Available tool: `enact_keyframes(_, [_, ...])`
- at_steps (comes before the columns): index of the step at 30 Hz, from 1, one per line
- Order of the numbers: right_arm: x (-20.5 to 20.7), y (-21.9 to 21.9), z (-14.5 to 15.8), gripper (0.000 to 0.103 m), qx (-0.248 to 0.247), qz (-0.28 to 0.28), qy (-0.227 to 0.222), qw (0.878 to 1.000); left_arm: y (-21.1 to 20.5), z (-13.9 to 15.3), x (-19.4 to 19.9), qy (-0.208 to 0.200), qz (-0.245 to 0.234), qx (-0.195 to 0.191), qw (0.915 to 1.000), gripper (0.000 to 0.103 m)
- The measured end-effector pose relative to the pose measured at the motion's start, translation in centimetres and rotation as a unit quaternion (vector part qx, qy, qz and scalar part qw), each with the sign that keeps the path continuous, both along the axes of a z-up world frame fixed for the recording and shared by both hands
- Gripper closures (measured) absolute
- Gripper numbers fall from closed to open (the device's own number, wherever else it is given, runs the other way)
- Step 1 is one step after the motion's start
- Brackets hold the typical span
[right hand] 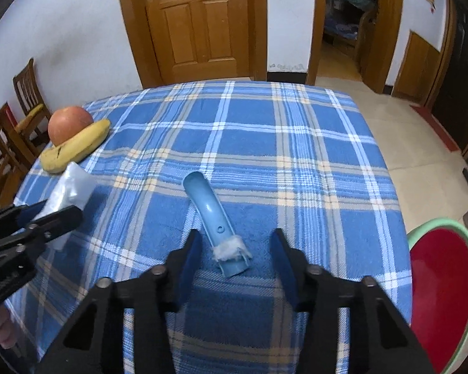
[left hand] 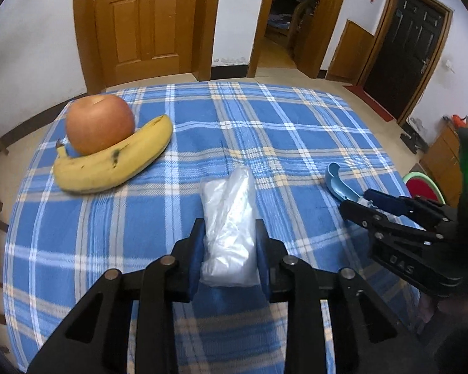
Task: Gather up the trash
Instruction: 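Grasp the light-blue plastic piece with the right tool while the left tool holds the bag, then carry the bag and blue piece over the red bucket and open both tools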
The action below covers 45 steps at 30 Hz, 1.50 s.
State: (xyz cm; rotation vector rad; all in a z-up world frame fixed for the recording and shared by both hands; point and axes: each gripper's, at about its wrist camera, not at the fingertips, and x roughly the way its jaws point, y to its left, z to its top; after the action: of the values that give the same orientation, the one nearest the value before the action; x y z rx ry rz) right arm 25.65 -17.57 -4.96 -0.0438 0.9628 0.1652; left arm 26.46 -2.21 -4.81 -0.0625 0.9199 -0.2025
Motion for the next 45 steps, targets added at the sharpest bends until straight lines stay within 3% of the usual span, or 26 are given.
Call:
enact_keyframes(1, [-0.1,0.1,0.1,0.075,-0.002,0.003,-0.001,1.000,0.1,0.1,-0.3,0.000,0.002,-0.003,1.0000,0.073])
enact_keyframes(3, [-0.3,0.3,0.1,0.081,-0.003,0.012,0.000,1.000,0.2,0.2,-0.8,-0.001,0.005,-0.010,0.9999,0.073])
enact_keyframes(21, [-5.7,-1.9,3.3,0.082,0.068,0.008,-0.022,0.997,-0.2,2.2,-4.9,-0.008,0.013,-0.038,0.9991,0.073])
enact_keyframes(34, [-11.4,-5.6,6.8,0.082,0.082,-0.031,-0.064,0.994,-4.2,4.8,-7.7,-0.029,-0.032,-0.061,0.9972,0.073])
enact_keyframes(45, [-14.0,-11.2,7.3,0.082,0.079,-0.093,-0.074,0.990,-9.3,5.9,-8.6,-0.035,-0.079,-0.064,0.9942,0.073])
